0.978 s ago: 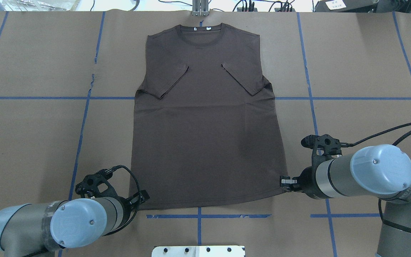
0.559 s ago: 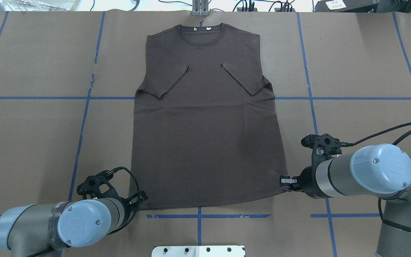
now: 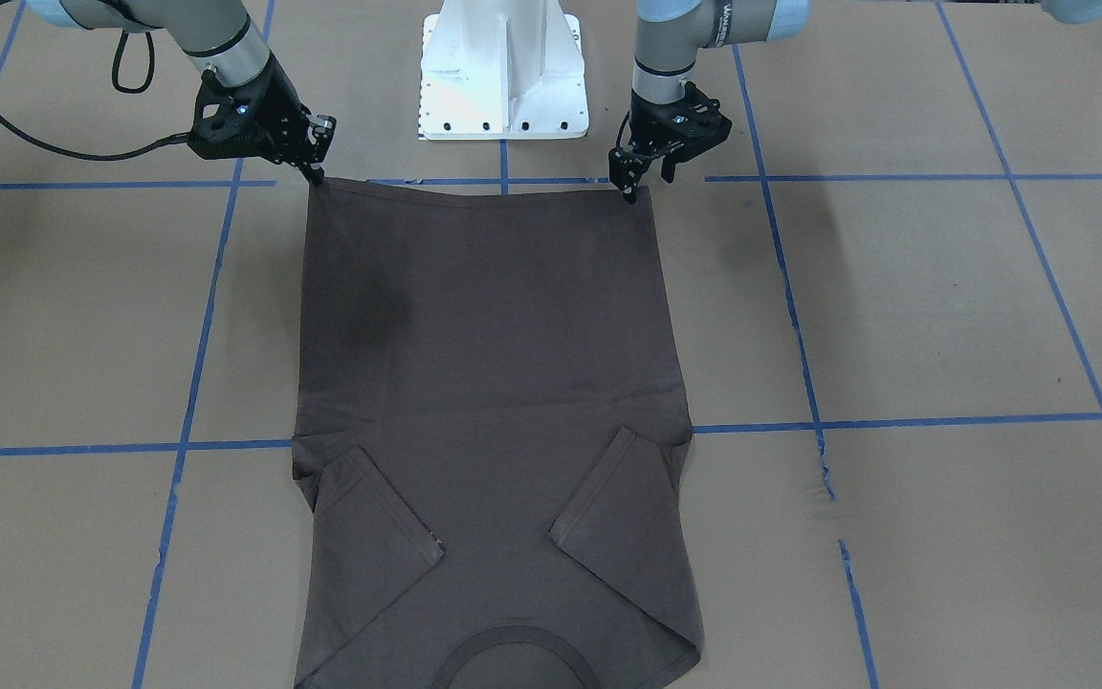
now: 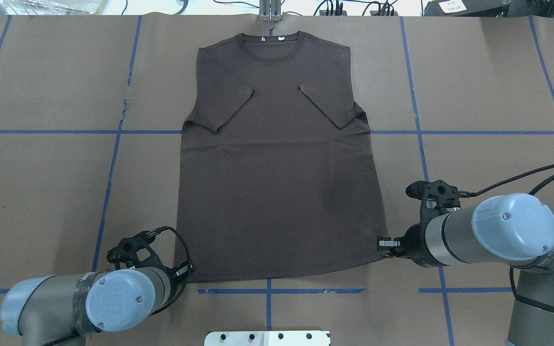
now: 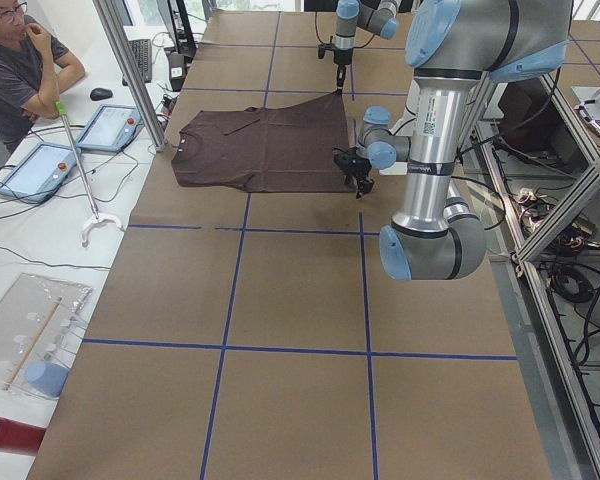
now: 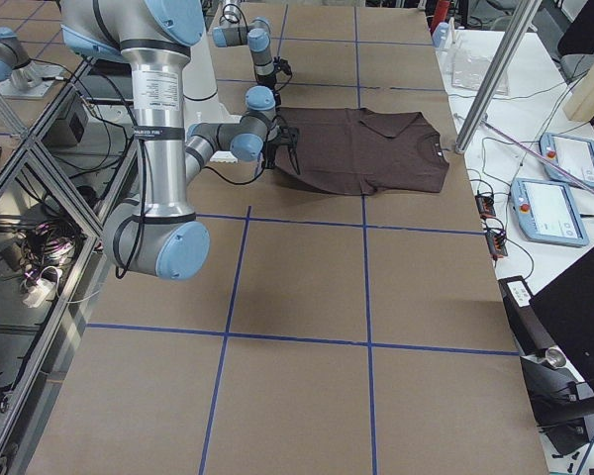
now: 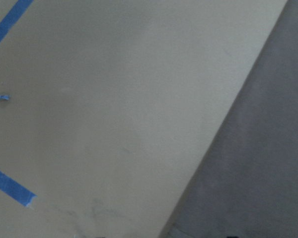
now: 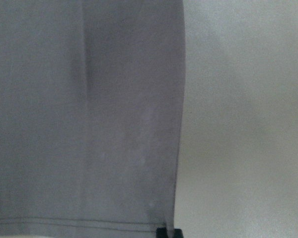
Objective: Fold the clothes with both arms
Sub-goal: 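Lower the left gripper to the other hem corner and grasp both corners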
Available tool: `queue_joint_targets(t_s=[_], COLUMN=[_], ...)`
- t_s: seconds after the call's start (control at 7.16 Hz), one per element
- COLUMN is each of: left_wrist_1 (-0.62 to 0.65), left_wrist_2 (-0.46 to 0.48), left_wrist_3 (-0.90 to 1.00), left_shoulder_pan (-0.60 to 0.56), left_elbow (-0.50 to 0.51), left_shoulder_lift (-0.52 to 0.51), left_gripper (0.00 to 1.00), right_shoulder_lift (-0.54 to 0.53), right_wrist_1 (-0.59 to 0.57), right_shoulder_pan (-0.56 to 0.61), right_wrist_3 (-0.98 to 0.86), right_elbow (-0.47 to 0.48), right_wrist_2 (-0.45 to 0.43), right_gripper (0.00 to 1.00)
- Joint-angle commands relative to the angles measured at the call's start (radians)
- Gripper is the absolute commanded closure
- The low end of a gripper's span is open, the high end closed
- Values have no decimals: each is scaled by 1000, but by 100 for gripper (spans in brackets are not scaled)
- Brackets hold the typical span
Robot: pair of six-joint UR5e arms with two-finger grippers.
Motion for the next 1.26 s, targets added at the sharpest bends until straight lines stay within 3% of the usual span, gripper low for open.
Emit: queue_joint_targets(t_s=[0.0,0.28,0.56,1.12], left_wrist_1=[1,2,5,20], left_wrist_2=[-2,-4,-4,-5], left_wrist_3=[2,0,0,2], left_shoulder_pan=[3,3,3,-3], left_elbow=[1,1,1,-10], left_shoulder_lift=[-3,-9,-18,-24], left_gripper=[36,42,97,100], right_shoulder_lift=[0,-3,-14,-11], right_wrist_1=[0,0,0,-2], right_shoulder_pan=[2,4,27,32], right_wrist_3=[0,0,0,-2], right_elbow=[1,1,2,-1], right_wrist_2=[1,5,31,39], right_gripper=[100,100,100,100])
